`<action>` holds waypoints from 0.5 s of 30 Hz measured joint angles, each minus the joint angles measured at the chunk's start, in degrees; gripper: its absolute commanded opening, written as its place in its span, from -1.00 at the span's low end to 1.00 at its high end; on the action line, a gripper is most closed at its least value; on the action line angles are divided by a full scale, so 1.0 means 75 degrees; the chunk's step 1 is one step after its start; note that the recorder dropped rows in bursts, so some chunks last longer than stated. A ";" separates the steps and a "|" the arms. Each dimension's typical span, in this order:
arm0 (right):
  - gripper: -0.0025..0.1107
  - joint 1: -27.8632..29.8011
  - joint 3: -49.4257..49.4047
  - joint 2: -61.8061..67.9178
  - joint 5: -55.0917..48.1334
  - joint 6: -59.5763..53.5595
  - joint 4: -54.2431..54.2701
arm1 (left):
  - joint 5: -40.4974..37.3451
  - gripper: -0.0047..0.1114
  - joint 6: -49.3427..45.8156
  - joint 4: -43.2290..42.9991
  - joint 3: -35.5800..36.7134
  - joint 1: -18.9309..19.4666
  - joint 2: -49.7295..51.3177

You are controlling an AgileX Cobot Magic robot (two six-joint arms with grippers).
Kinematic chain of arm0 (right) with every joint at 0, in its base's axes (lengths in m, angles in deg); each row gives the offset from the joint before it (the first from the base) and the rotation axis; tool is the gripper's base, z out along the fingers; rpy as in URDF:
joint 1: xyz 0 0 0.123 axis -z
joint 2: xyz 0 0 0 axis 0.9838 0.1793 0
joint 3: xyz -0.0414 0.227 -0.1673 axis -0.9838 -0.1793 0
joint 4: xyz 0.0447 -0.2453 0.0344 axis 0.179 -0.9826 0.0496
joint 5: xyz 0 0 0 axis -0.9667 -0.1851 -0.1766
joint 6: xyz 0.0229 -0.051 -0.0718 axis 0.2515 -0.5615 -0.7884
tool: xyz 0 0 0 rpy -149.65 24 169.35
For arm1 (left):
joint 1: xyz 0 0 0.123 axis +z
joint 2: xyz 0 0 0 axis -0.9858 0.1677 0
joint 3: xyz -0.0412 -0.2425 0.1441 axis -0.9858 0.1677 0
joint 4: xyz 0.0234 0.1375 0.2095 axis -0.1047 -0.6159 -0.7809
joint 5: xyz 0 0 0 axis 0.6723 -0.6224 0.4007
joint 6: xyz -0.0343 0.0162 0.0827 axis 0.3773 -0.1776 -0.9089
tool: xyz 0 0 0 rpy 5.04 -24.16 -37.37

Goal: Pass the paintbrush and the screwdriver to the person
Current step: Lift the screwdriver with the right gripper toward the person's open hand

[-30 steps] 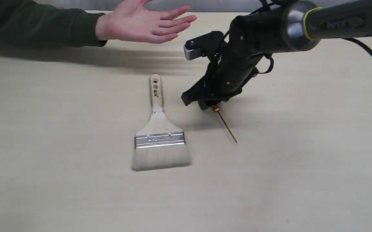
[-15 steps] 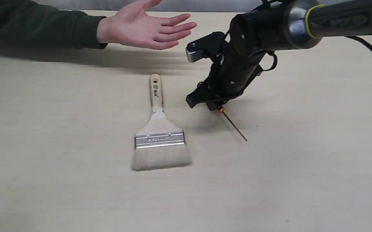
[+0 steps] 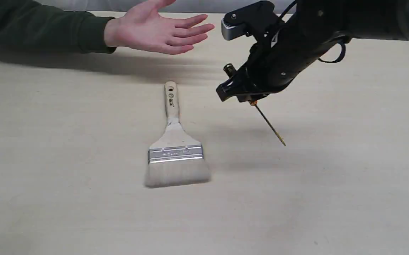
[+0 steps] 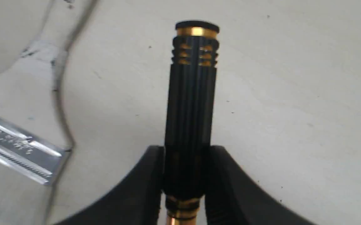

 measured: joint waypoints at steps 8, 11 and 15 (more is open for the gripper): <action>-0.88 0.0000 -0.0136 -0.1087 0.0530 -0.0969 0.1261 | 0.0000 -0.92 0.0000 0.0000 0.0000 0.0000 0.0000; -0.88 0.0000 0.0126 -0.1074 0.0663 -0.1001 0.1297 | 0.0000 -0.92 0.0000 0.0000 0.0000 0.0000 0.0000; -0.88 -0.0053 0.0784 -0.0779 0.0728 -0.1001 0.1316 | 0.0000 -0.92 0.0000 0.0000 0.0000 0.0000 0.0000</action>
